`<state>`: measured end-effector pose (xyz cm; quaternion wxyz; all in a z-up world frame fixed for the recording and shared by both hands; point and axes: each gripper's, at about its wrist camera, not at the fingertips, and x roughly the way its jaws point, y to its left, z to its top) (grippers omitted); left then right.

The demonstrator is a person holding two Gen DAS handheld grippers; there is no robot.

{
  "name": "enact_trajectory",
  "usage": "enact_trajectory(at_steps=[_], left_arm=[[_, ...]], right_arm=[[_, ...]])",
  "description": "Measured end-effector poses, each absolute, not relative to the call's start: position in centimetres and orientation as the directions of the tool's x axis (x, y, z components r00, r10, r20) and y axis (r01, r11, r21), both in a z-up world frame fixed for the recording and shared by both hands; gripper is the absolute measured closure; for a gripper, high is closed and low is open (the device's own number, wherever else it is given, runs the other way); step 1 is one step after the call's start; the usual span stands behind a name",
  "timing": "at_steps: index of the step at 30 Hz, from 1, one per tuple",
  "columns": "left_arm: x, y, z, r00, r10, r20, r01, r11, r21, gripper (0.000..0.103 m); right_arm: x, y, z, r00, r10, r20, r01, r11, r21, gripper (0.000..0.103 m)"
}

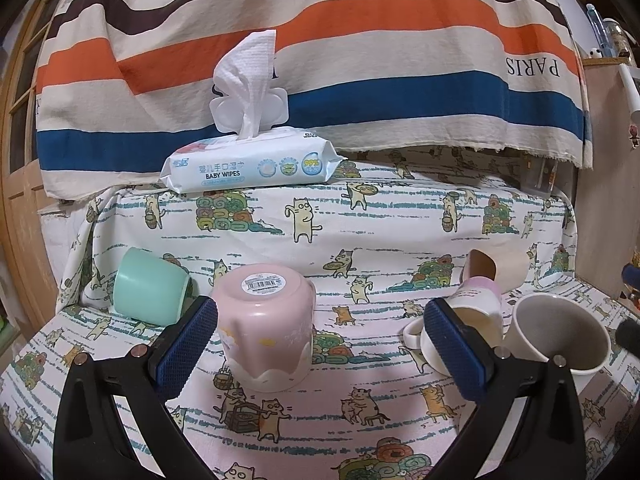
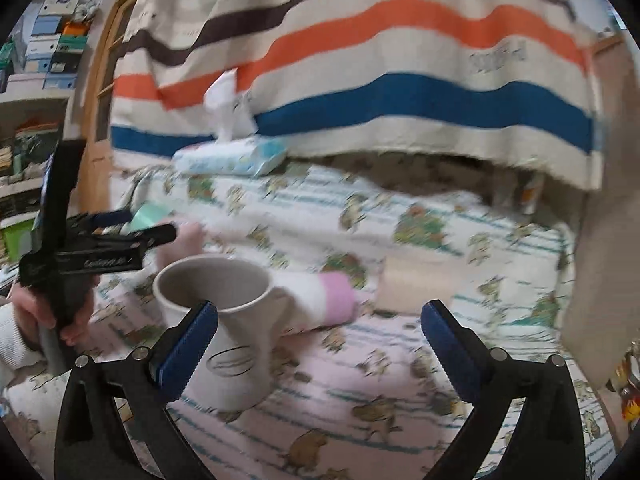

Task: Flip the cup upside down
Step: 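Close the left tool on the mug while the right tool releases it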

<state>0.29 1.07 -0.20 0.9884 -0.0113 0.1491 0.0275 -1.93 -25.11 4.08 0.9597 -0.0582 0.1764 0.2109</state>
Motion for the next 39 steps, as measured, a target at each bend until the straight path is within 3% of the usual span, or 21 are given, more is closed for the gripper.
enact_trajectory(at_steps=[4, 7, 10, 13, 18, 20, 27, 39], left_arm=[[-0.3, 1.3, -0.2, 0.955, 0.071, -0.287, -0.075, 0.997, 0.0, 0.0], [-1.3, 1.3, -0.1, 0.94, 0.042, -0.339, -0.049, 0.999, -0.012, 0.0], [-2.1, 0.4, -0.7, 0.885, 0.045, -0.464, -0.048, 0.999, 0.006, 0.001], [-2.6, -1.0, -1.9, 0.8, -0.08, -0.595, 0.054, 0.997, -0.061, 0.001], [-2.7, -4.9, -3.7, 0.706, -0.057, -0.705, 0.083, 0.997, 0.002, 0.001], [-2.6, -6.4, -4.3, 0.695, -0.084, -0.714, 0.115, 0.993, -0.005, 0.005], [-1.4, -10.7, -5.1, 0.653, -0.105, -0.75, 0.135, 0.991, -0.021, 0.005], [2.3, -12.0, -5.9, 0.594, -0.142, -0.792, 0.148, 0.987, -0.066, 0.008]], right_arm=[[-1.6, -25.7, 4.3, 0.874, 0.341, -0.346, -0.377, 0.925, -0.041, 0.001], [-1.4, -26.0, 4.1, 0.878, 0.319, -0.356, -0.358, 0.933, -0.047, 0.001], [-1.3, -26.3, 3.8, 0.87, 0.321, -0.374, -0.357, 0.934, -0.029, 0.001], [-1.3, -26.4, 4.1, 0.874, 0.32, -0.365, -0.351, 0.936, -0.019, 0.001], [-1.4, -27.2, 4.2, 0.874, 0.329, -0.358, -0.347, 0.938, 0.017, 0.001], [-1.3, -27.6, 4.3, 0.876, 0.328, -0.354, -0.338, 0.94, 0.034, 0.001], [-0.2, -28.9, 3.9, 0.862, 0.314, -0.399, -0.291, 0.949, 0.119, 0.001], [1.2, -30.5, 3.3, 0.826, 0.337, -0.452, -0.259, 0.939, 0.228, 0.001]])
